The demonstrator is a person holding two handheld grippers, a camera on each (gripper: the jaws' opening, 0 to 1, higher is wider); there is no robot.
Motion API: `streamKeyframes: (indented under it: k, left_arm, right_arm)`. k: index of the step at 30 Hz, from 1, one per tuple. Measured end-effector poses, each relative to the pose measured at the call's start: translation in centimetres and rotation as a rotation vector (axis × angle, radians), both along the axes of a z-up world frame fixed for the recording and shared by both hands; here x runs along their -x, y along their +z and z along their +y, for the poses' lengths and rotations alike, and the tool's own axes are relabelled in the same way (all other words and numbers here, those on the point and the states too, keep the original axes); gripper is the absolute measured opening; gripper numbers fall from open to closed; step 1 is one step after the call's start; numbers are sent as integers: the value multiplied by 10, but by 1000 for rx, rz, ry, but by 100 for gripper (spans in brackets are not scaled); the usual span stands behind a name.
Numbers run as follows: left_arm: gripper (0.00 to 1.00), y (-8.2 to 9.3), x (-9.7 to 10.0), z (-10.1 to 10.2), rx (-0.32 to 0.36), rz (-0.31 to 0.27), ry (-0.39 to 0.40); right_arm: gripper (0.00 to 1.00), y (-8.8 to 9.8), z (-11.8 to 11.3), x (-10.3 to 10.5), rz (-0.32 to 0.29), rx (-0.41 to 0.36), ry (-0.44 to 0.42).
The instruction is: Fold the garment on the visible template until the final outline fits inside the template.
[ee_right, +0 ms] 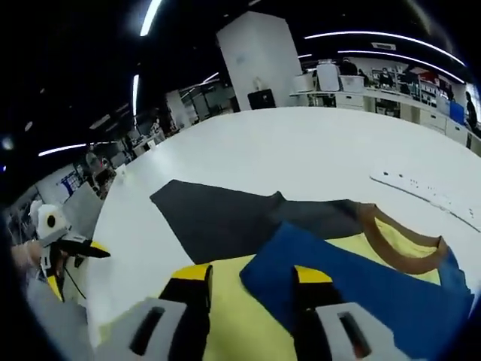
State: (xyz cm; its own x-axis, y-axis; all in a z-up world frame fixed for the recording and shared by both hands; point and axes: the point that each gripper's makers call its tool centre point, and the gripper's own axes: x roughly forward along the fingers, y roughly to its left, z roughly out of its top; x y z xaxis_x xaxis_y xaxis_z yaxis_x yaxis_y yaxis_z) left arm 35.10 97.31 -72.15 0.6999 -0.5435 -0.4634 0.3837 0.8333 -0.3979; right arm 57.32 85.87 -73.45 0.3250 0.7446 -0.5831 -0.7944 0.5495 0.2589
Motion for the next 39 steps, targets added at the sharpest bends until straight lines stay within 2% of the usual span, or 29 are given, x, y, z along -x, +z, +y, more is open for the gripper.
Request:
streamKeyframes:
  k: [3,6,14,25,35,39]
  left_arm:
    - [91,-1,2,-1,-4,2,-10]
    - [92,-2,3,-2,-11,5,-23]
    - [91,-4,4,-4,-13,14,-36]
    - [91,-3,1,-11,-8,10,-54]
    - [90,-3,3,-11,-9,16,-58]
    - [90,-4,4,-11,-8,21,-57]
  right_arm:
    - [61,3,-5,6,-30,10,49]
    - [71,2,-12,11,-34,21,70]
    - [90,5,-38,16,-33,30,69]
    - [84,9,-105,-3,-40,62,-39]
    - [82,13,-161,-6,-16,40,-148]
    - [81,14,-182,-5,-21,50,-164]
